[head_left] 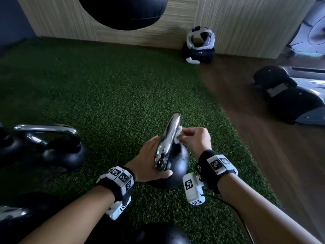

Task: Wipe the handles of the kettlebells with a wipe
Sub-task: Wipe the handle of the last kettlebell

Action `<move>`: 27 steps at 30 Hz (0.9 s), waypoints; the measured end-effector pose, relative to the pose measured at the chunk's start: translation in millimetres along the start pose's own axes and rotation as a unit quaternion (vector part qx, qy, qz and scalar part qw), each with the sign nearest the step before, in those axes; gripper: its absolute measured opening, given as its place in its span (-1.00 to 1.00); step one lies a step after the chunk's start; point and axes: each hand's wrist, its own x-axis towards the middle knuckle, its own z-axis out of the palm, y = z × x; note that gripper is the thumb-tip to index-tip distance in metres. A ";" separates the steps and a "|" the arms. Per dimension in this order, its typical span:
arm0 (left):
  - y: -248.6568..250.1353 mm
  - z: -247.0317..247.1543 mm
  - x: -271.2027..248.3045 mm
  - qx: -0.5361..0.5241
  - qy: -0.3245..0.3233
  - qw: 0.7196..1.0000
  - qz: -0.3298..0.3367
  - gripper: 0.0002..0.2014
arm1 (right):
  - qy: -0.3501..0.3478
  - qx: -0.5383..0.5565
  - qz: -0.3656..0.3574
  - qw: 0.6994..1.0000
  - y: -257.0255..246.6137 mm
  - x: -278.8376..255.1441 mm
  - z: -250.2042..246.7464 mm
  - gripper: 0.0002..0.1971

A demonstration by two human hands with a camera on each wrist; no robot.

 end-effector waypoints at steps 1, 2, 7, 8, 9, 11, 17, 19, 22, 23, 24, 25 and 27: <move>-3.0 -0.5 0.4 -0.017 -0.002 1.000 0.018 0.09 | -0.004 -0.020 0.000 1.000 0.8 2.1 1.0 -0.73; -4.6 -1.2 0.5 -0.024 -0.001 0.999 0.036 0.04 | -0.005 -0.033 0.001 0.999 1.9 5.0 1.5 -0.73; -11.7 1.1 6.3 0.006 0.016 0.998 0.059 0.20 | 0.047 -0.032 -0.064 0.996 -11.1 13.1 -0.8 -0.87; -14.3 2.1 8.0 0.023 0.011 0.998 0.057 0.23 | 0.066 -0.013 -0.075 0.995 -13.8 14.8 -0.6 -0.86; -16.6 2.6 9.1 0.034 0.005 0.998 0.054 0.27 | 0.077 0.002 -0.083 0.994 -14.0 16.4 -0.5 -0.83; -19.1 2.3 10.4 0.032 0.006 0.998 0.049 0.29 | 0.073 -0.003 -0.091 0.993 -12.3 14.1 -1.1 -0.80; -23.0 3.9 10.2 0.031 0.010 0.998 0.060 0.29 | 0.072 -0.015 -0.097 0.993 -21.3 13.0 -6.5 -0.78; -23.8 4.8 11.6 0.051 0.004 0.997 0.064 0.30 | 0.101 -0.051 -0.172 0.979 -29.9 1.3 -11.6 -0.74; -20.7 3.8 11.8 0.063 0.011 0.996 0.063 0.32 | 0.106 -0.095 -0.272 0.952 -31.2 -24.3 -16.8 -0.74; -19.8 3.7 12.0 0.060 0.013 0.996 0.062 0.32 | 0.102 -0.093 -0.281 0.950 -30.1 -29.2 -17.7 -0.75; -20.7 4.1 12.8 0.059 0.014 0.996 0.060 0.32 | 0.095 -0.089 -0.282 0.951 -29.7 -30.1 -18.7 -0.76; -21.4 4.6 13.3 0.061 0.013 0.996 0.057 0.33 | 0.088 -0.084 -0.277 0.953 -31.0 -28.1 -20.2 -0.76; -22.0 5.1 13.6 0.068 0.013 0.996 0.059 0.33 | 0.080 -0.082 -0.261 0.958 -36.7 -22.0 -23.2 -0.74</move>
